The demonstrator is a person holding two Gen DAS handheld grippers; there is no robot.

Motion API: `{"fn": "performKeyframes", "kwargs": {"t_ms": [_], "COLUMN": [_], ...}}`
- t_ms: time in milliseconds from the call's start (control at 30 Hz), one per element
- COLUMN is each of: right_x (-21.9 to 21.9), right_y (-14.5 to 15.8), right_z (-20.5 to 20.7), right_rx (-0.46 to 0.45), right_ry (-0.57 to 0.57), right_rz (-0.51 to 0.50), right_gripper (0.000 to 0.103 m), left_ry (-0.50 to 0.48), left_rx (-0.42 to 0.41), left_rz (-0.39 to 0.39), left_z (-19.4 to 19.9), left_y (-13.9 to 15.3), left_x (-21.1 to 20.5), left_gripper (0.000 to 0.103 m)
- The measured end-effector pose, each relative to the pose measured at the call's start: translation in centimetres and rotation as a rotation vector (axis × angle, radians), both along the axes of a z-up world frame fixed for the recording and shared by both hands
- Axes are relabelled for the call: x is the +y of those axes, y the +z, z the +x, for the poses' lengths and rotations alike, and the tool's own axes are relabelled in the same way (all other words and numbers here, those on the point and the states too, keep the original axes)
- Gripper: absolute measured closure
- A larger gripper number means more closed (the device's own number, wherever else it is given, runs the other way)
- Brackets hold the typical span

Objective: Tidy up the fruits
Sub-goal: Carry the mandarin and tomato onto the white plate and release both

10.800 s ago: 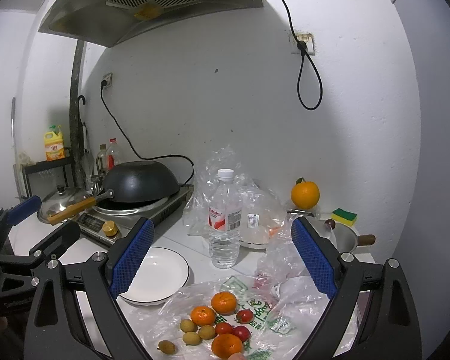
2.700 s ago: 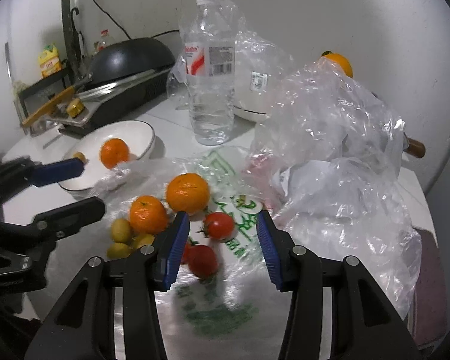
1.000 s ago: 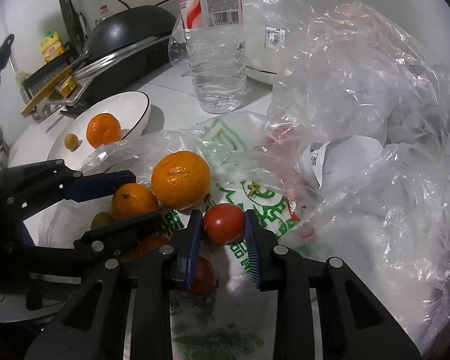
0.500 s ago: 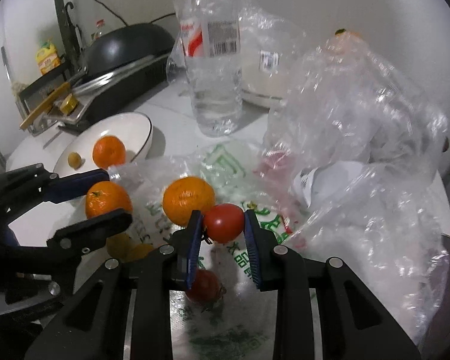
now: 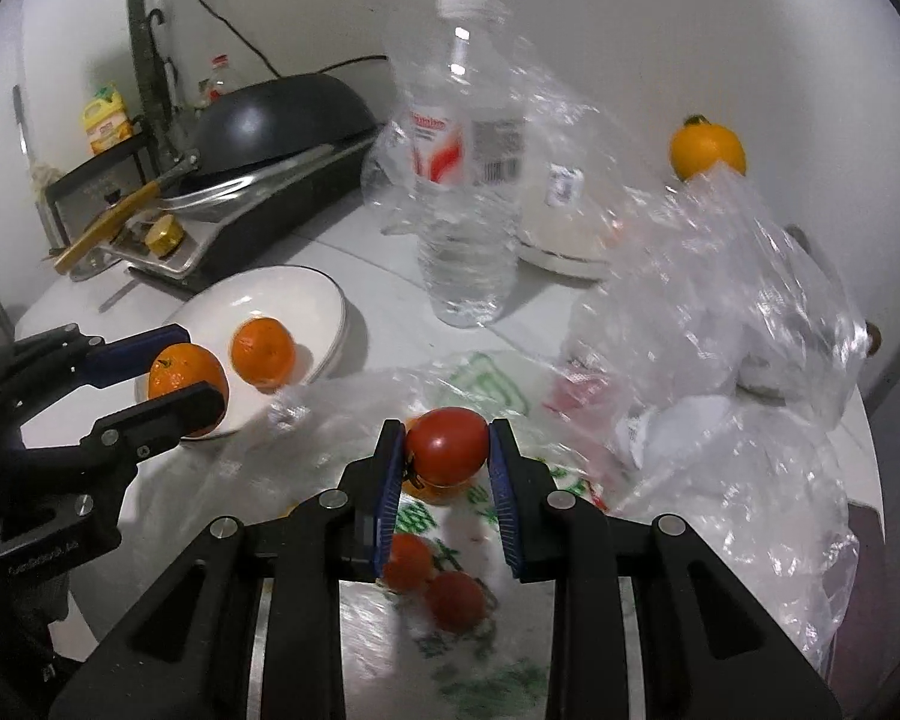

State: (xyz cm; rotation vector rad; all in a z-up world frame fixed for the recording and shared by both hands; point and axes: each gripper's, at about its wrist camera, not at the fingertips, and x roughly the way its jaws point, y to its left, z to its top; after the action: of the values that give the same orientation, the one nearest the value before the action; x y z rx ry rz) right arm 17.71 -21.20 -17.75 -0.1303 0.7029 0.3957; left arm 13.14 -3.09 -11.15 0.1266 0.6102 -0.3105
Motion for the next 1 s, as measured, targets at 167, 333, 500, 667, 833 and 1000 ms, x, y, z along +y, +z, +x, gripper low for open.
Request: {"fn": "performKeyframes", "kwargs": {"t_ms": [167, 333, 500, 667, 833, 1000], "right_x": [2.1, 4.3, 6.2, 8.0, 9.6, 11.4], "right_y": [0.4, 0.4, 0.5, 0.1, -0.7, -1.6], "right_z": [0.0, 0.2, 0.3, 0.6, 1.1, 1.5], "right_rx": [-0.004, -0.003, -0.004, 0.012, 0.034, 0.057], "right_ry": [0.041, 0.084, 0.121, 0.149, 0.175, 0.204], "right_rz": [0.006, -0.005, -0.012, -0.018, -0.025, -0.038], "right_gripper": [0.073, 0.073, 0.073, 0.073, 0.073, 0.073], "left_ry": [0.044, 0.079, 0.101, 0.108, 0.107, 0.104], "left_rx": [0.006, 0.023, 0.045, 0.069, 0.089, 0.101], "left_rz": [0.010, 0.009, 0.004, -0.005, -0.024, -0.029], "left_z": [0.0, 0.2, 0.6, 1.1, 1.5, 1.5], "left_y": [-0.4, -1.1, -2.2, -3.2, -3.8, -4.1], "left_x": [2.3, 4.3, 5.9, 6.4, 6.9, 7.2], "left_gripper": [0.062, 0.062, 0.062, 0.062, 0.061, 0.061]}}
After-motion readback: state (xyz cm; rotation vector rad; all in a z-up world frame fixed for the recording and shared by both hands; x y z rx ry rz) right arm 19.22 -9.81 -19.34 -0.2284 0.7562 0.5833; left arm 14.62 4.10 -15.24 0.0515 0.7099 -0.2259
